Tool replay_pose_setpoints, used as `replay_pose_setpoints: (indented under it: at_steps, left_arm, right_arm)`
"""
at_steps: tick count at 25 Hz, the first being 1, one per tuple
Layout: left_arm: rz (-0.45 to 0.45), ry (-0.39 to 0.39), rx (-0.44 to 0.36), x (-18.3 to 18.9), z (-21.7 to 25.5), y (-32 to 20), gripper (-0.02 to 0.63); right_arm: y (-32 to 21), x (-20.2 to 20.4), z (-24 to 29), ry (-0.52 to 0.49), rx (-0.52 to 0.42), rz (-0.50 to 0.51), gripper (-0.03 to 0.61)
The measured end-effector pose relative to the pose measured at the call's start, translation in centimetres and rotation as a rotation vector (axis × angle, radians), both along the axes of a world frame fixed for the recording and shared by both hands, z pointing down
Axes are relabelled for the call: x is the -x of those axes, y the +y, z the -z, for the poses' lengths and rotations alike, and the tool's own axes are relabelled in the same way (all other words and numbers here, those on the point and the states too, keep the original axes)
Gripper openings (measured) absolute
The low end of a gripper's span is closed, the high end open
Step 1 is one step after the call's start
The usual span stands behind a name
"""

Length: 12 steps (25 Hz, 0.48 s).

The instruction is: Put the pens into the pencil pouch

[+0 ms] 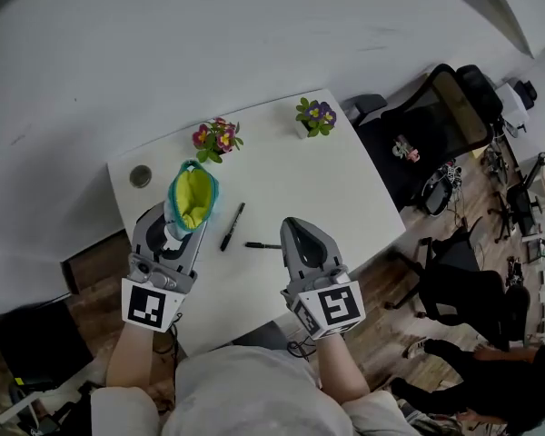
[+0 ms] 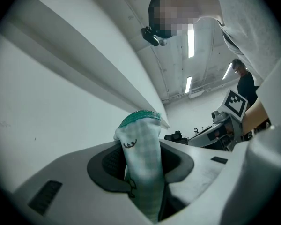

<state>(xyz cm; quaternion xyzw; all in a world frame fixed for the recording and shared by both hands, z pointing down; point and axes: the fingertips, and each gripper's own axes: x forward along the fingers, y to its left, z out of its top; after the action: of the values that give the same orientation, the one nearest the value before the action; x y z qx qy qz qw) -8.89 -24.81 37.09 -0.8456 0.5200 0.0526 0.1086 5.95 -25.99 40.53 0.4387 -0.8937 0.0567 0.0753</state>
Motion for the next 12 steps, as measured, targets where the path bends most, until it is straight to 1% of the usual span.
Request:
replay_pose_setpoints:
  at_steps: [3,5,12]
  left_arm:
    - [-0.028,0.003,0.002,-0.4,0.4,1.4,0.16]
    - [-0.051,0.005,0.007,-0.7,0.5,2.3,0.16]
    - [-0.116,0.006,0.009,-1.5,0.7,4.8,0.16]
  right_arm:
    - [1.3,-1.4,-1.4,0.029,0.045,-0.048,0.029]
    - [2.3,-2.1,-2.9,0.07,0.088,-0.063,0.029]
    - [5.8,-3.2,-8.9,0.229,0.232,-0.042,0.029]
